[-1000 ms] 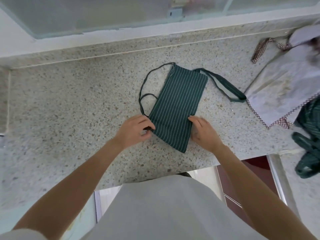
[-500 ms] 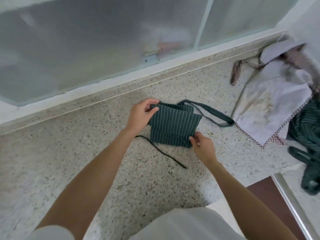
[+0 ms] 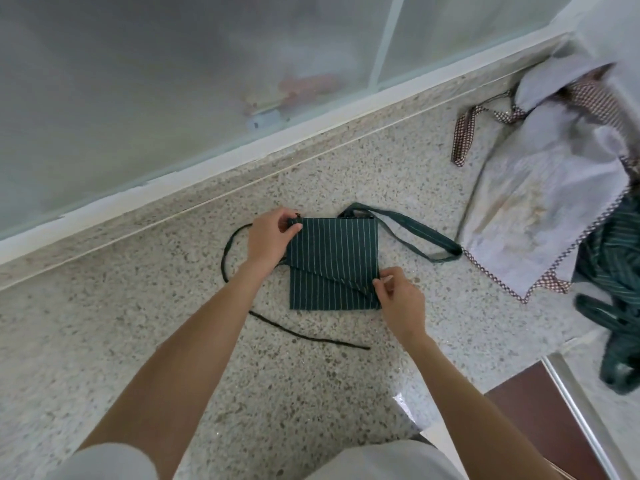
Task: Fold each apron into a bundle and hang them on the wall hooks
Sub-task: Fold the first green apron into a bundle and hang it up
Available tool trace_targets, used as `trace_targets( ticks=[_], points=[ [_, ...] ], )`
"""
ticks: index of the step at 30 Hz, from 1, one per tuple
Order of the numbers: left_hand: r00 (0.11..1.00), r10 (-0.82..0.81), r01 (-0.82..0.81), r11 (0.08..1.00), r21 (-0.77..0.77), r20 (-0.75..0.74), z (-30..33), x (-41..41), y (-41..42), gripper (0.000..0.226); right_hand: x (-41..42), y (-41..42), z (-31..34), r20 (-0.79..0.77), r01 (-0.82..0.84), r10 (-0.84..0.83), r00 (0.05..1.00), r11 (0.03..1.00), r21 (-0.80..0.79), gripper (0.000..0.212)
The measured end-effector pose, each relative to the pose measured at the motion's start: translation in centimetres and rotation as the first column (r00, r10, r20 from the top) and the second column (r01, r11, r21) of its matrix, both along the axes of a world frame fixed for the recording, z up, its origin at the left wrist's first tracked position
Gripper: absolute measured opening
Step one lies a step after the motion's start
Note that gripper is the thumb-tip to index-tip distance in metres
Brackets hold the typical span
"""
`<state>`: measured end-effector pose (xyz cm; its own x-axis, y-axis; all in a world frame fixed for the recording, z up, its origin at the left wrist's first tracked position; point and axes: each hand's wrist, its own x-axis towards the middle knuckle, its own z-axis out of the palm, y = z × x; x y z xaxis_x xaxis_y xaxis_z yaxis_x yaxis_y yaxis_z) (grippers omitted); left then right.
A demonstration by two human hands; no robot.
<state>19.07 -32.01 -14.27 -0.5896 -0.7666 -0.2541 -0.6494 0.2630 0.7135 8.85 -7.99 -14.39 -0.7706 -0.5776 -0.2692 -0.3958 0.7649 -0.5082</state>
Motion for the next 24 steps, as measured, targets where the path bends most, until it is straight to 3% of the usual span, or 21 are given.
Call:
trace_targets(
  ticks=[2,4,6,8,11,13,16,18,19,22,24],
  points=[
    [0.996,-0.070,0.077,0.986,-0.147,0.049,0.0,0.3,0.1,0.027,0.0,0.0,0.1,-0.035,-0.034,0.033,0.999,0.999,-0.036,0.016],
    [0.979,-0.205,0.192,0.935,-0.298,-0.014,0.9,0.6,0.4,0.027,-0.3,0.2,0.4,-0.220,-0.216,0.184,0.958,0.968,-0.129,0.018],
    [0.910,-0.414,0.373,0.846,-0.381,-0.030,1.7,1.8,1.2,0.030,-0.8,0.7,0.6,-0.374,-0.489,0.419,0.827,0.865,-0.114,0.025],
    [0.799,-0.595,0.567,0.694,-0.443,0.089,1.4,3.5,2.7,0.044,-1.3,1.1,0.5,-0.416,-0.689,0.632,0.654,0.724,0.017,0.036],
    [0.679,-0.644,0.732,0.557,-0.393,0.353,0.1,6.2,4.5,0.080,-2.6,1.1,0.4,-0.337,-0.783,0.805,0.488,0.575,0.238,0.058],
    [0.640,-0.622,0.767,0.554,-0.325,0.451,-0.3,7.1,4.7,0.095,-3.7,0.7,0.4,-0.281,-0.797,0.850,0.445,0.519,0.308,0.067],
    [0.632,-0.621,0.769,0.574,-0.281,0.464,-0.2,7.2,4.3,0.102,-4.7,-0.1,0.3,-0.282,-0.824,0.881,0.381,0.462,0.330,0.061],
    [0.667,-0.618,0.742,0.604,-0.292,0.417,-0.2,7.2,4.2,0.104,-5.1,-0.6,0.3,-0.297,-0.844,0.871,0.393,0.469,0.261,0.047],
    [0.693,-0.609,0.719,0.629,-0.297,0.387,-0.1,7.2,4.2,0.106,-5.3,-1.0,0.6,-0.285,-0.837,0.849,0.445,0.507,0.206,0.038],
    [0.760,-0.577,0.647,0.717,-0.259,0.299,0.3,7.1,4.2,0.110,-5.9,-2.8,2.1,-0.050,-0.666,0.666,0.745,0.746,0.004,0.023],
    [0.835,-0.510,0.545,0.819,-0.180,0.207,1.0,6.5,4.5,0.104,-6.3,-4.4,2.5,0.008,-0.520,0.521,0.854,0.853,-0.048,0.017]
  ],
)
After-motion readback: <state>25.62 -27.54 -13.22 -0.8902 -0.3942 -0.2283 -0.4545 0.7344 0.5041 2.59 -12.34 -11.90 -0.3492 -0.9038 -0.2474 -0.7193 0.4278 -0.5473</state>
